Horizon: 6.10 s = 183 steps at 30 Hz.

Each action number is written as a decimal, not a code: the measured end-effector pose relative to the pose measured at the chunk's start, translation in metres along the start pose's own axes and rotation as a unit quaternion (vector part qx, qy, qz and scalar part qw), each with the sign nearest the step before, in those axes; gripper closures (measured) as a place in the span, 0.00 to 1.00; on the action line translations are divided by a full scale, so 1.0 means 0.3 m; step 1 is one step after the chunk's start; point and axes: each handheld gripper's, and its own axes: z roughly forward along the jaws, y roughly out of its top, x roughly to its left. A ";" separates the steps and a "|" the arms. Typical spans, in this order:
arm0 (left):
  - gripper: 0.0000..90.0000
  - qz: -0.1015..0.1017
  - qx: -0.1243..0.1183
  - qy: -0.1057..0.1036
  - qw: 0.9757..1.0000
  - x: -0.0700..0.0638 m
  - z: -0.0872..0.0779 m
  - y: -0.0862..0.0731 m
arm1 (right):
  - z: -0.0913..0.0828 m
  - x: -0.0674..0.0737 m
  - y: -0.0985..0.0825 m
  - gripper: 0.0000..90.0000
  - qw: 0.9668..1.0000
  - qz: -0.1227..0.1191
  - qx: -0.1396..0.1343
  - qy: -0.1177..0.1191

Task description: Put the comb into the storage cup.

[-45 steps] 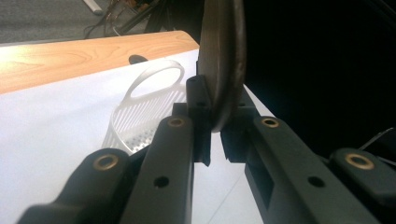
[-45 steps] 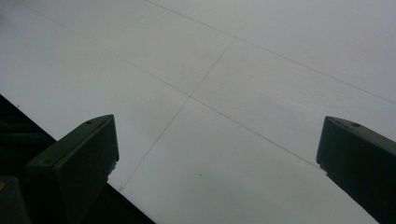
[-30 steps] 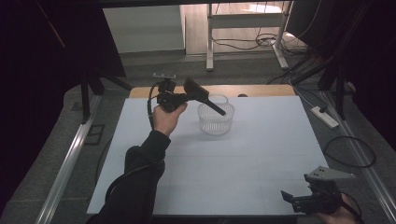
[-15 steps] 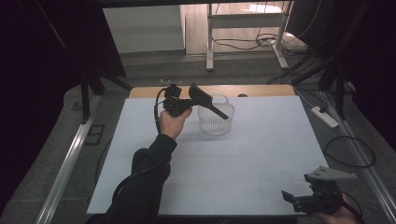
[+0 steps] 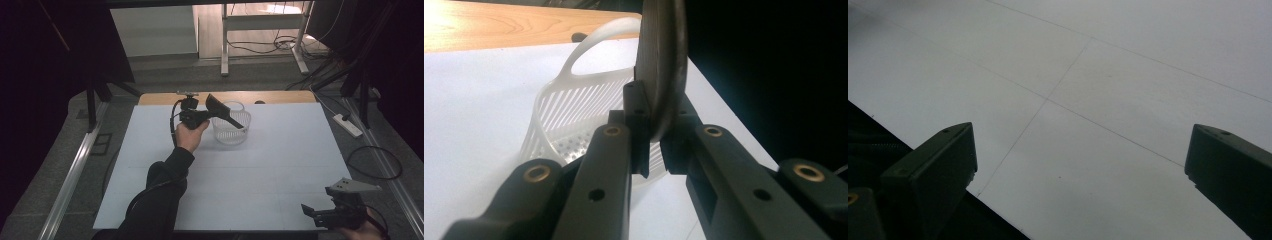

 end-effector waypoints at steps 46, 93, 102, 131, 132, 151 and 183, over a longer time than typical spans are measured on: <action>0.75 0.007 0.006 0.046 0.999 0.045 0.018 -0.044 | 0.009 0.000 0.003 0.03 1.000 0.000 0.014 0.001; 0.26 0.102 0.038 0.120 0.987 0.033 0.018 -0.058 | 0.012 0.001 0.003 0.03 1.000 -0.002 0.018 0.002; 0.12 0.141 0.045 0.133 0.980 0.029 -0.002 -0.068 | 0.012 0.002 0.004 0.03 1.000 -0.003 0.019 0.001; 0.00 0.188 0.079 0.146 0.968 -0.001 -0.084 -0.108 | 0.010 0.003 0.004 0.00 1.000 -0.005 0.016 -0.002; 0.00 0.190 0.079 0.147 0.967 -0.003 -0.086 -0.110 | 0.010 0.004 0.004 0.00 1.000 -0.005 0.016 -0.002; 0.00 0.205 0.086 0.143 0.964 -0.020 -0.144 -0.151 | 0.009 0.005 0.003 0.00 1.000 -0.006 0.014 -0.003; 0.00 0.199 0.083 0.134 0.967 -0.035 -0.228 -0.211 | 0.005 0.008 0.002 0.00 1.000 -0.009 0.008 -0.005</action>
